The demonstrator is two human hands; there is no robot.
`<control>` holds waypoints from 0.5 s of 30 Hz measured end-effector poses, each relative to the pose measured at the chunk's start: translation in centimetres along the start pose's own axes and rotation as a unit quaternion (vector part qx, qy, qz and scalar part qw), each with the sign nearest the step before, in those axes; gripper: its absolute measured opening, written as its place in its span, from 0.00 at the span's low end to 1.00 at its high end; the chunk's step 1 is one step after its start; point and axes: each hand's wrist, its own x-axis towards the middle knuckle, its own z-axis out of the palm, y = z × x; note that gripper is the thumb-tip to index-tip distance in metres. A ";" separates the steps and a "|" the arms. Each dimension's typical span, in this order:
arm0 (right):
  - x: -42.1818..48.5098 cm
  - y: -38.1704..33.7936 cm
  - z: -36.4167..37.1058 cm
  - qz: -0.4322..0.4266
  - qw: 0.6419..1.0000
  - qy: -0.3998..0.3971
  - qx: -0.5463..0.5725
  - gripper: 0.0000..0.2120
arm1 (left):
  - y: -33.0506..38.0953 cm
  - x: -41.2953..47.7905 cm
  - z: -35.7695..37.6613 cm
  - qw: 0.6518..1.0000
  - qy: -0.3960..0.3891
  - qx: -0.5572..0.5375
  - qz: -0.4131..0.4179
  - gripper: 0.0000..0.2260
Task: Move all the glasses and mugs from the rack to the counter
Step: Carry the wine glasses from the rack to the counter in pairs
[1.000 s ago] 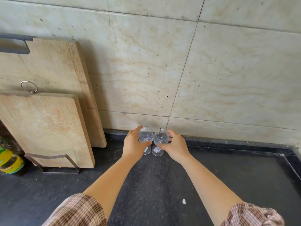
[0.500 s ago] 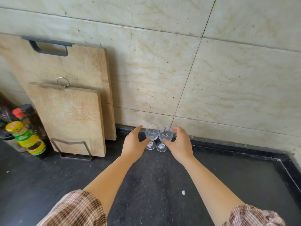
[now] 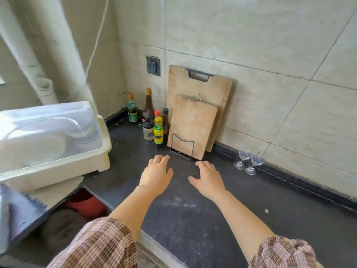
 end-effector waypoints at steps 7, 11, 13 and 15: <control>-8.7 -19.4 5.5 -0.136 0.987 -0.033 -0.079 0.26 | -13.7 -17.8 -11.8 0.987 0.089 0.066 -0.117 0.21; -14.1 -30.4 7.9 -0.225 0.971 -0.027 -0.078 0.24 | -20.2 -27.3 -17.9 0.967 0.143 0.089 -0.193 0.20; -16.7 -35.5 9.0 -0.272 0.959 -0.017 -0.078 0.23 | -22.8 -31.5 -20.6 0.955 0.159 0.106 -0.227 0.20; -19.3 -40.2 10.2 -0.318 0.945 -0.008 -0.074 0.23 | -25.3 -35.5 -23.0 0.942 0.173 0.120 -0.261 0.21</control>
